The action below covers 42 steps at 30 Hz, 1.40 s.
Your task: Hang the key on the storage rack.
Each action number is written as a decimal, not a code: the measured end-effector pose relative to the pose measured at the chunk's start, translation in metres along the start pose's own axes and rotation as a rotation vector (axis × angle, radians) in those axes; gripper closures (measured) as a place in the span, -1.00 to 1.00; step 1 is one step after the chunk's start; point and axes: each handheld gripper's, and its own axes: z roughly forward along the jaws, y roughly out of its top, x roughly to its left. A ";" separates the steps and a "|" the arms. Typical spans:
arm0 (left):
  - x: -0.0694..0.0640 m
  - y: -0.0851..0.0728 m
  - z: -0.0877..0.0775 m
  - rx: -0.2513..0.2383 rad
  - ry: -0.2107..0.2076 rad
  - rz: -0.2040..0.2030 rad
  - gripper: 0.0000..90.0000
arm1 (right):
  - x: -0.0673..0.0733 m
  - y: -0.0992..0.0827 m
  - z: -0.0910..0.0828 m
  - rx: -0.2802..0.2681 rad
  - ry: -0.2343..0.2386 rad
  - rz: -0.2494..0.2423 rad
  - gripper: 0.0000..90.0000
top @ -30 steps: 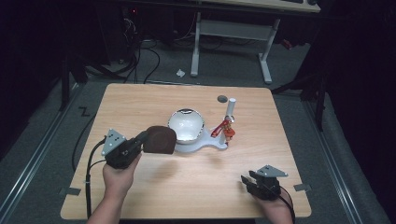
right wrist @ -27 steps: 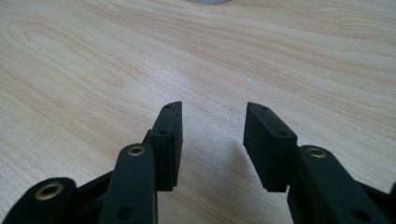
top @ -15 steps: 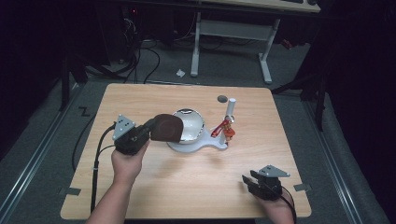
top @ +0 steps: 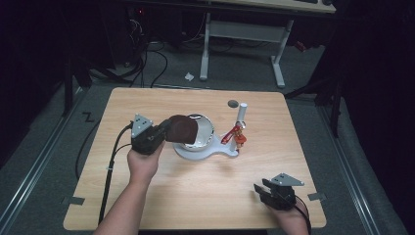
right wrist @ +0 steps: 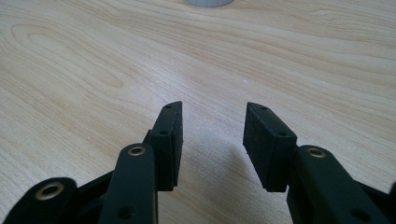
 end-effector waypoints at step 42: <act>-0.014 -0.016 0.037 0.061 0.017 -0.026 0.81 | -0.001 -0.001 0.000 0.005 0.012 -0.001 0.29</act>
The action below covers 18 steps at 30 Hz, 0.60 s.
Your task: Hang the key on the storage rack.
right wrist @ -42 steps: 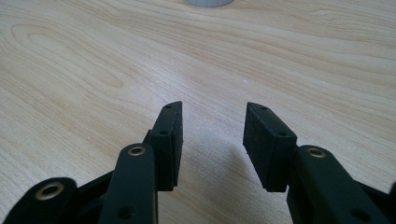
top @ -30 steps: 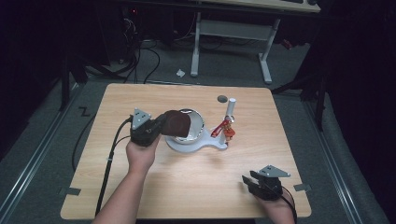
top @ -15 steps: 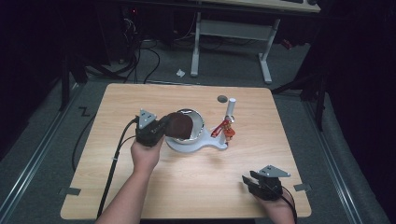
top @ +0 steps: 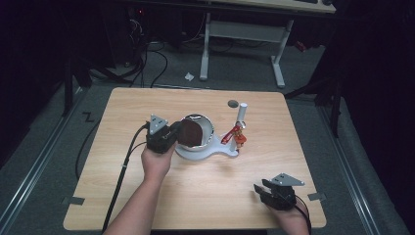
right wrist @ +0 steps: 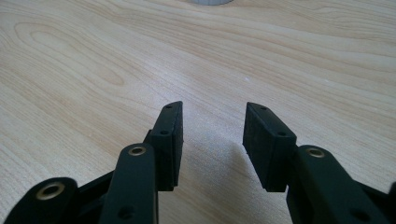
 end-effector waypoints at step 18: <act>-0.001 0.000 -0.009 0.006 -0.023 0.008 0.49 | 0.001 0.000 0.001 0.005 -0.003 -0.002 0.29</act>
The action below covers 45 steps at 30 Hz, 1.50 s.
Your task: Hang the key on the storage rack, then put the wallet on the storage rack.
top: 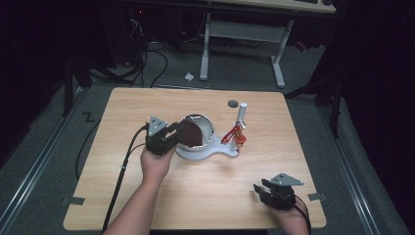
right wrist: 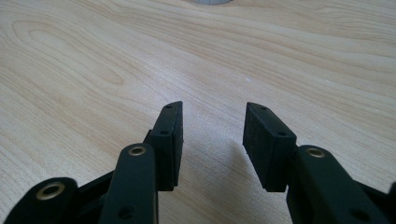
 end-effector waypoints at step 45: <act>0.045 -0.095 -0.099 0.195 -0.012 0.058 -0.07 | 0.006 0.003 0.006 0.003 0.003 -0.018 0.28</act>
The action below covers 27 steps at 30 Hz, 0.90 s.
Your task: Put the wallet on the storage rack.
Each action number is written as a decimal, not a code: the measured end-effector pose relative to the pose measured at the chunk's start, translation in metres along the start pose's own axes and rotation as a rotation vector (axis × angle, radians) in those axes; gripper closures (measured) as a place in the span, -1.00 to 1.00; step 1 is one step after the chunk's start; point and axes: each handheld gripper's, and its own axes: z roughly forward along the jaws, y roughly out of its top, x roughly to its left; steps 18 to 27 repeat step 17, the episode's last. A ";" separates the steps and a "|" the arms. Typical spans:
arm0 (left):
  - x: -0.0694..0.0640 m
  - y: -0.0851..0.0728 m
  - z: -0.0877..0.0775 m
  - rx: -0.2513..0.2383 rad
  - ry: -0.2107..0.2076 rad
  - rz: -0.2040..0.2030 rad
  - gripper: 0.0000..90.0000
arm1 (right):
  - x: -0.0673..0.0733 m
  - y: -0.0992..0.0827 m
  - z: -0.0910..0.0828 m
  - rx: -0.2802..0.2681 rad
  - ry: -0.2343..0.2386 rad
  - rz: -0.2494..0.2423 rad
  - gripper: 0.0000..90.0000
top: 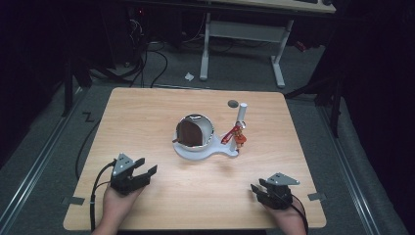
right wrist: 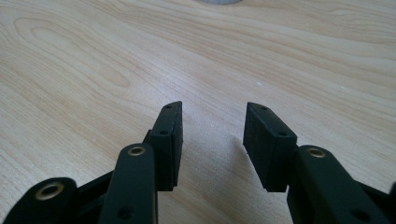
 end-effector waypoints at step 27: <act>0.002 -0.041 -0.021 0.079 -0.016 -0.001 -0.09 | 0.003 0.000 0.001 0.000 -0.004 -0.002 0.28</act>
